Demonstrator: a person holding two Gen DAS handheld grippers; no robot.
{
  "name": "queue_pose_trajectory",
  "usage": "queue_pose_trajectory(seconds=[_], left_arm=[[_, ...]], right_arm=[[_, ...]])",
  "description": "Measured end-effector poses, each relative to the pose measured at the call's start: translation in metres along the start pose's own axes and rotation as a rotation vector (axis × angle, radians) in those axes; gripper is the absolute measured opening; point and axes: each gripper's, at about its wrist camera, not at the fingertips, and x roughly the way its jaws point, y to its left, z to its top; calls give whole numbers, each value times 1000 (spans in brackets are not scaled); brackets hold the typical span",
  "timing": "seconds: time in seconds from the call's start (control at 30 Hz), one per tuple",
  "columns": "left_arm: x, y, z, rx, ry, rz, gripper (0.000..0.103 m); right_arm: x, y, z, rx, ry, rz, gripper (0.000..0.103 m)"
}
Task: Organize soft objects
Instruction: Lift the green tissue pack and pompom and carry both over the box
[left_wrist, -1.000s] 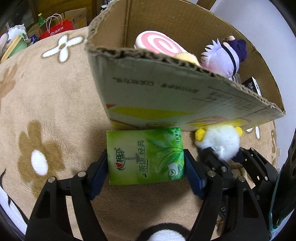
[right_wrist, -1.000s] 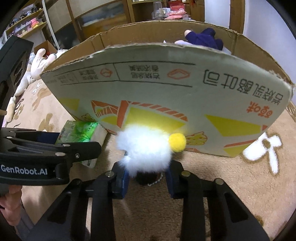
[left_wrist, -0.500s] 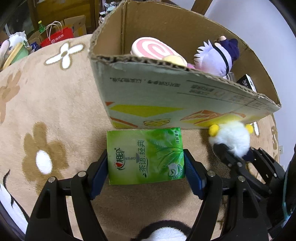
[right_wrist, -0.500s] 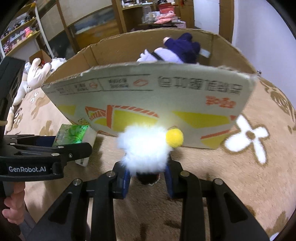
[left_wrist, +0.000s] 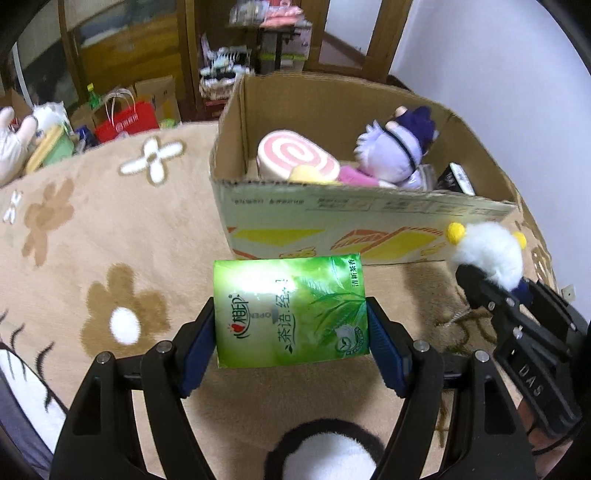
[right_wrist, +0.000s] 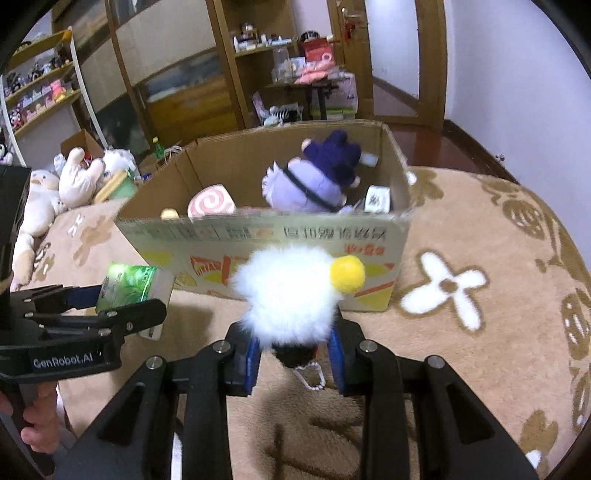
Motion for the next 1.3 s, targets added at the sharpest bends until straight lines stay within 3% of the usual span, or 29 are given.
queue_pose_trajectory(seconds=[0.33, 0.87, 1.3], left_arm=[[-63, -12, 2, 35, -202, 22, 74], [-115, -19, 35, 101, -448, 84, 74], [-121, -27, 78, 143, -510, 79, 74]], right_arm=[[-46, -7, 15, 4, -122, -13, 32], [-95, 1, 55, -29, -298, 15, 32], [-88, -3, 87, -27, -360, 14, 32]])
